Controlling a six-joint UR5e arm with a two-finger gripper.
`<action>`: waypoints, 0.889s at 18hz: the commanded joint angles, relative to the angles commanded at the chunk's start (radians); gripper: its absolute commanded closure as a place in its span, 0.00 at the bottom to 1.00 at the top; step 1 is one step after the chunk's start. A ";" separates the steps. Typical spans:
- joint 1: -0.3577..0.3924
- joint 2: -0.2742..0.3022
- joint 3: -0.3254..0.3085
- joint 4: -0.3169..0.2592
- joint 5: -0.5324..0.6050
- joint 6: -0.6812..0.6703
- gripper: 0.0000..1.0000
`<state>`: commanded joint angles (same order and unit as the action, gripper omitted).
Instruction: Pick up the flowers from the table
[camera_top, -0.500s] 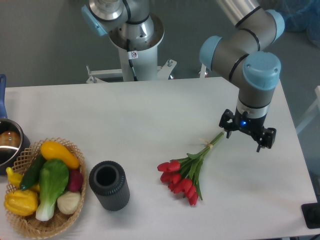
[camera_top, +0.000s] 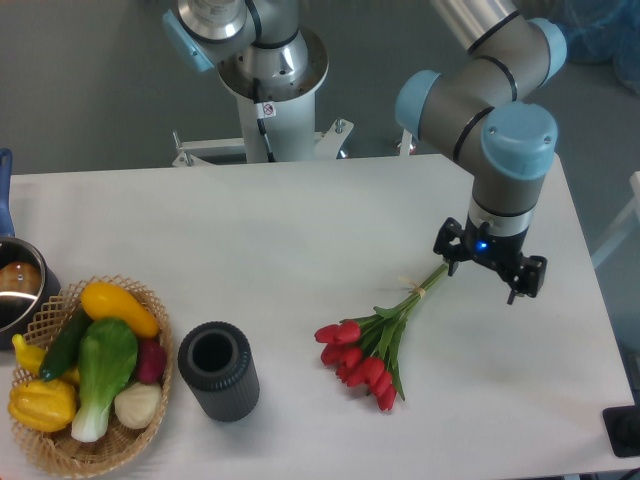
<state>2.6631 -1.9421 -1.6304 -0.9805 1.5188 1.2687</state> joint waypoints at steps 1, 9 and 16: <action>-0.014 0.000 -0.028 0.041 -0.023 -0.017 0.00; -0.107 -0.003 -0.077 0.106 -0.014 -0.242 0.00; -0.175 -0.032 -0.117 0.123 0.150 -0.272 0.00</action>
<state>2.4883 -1.9741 -1.7472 -0.8575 1.6688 0.9971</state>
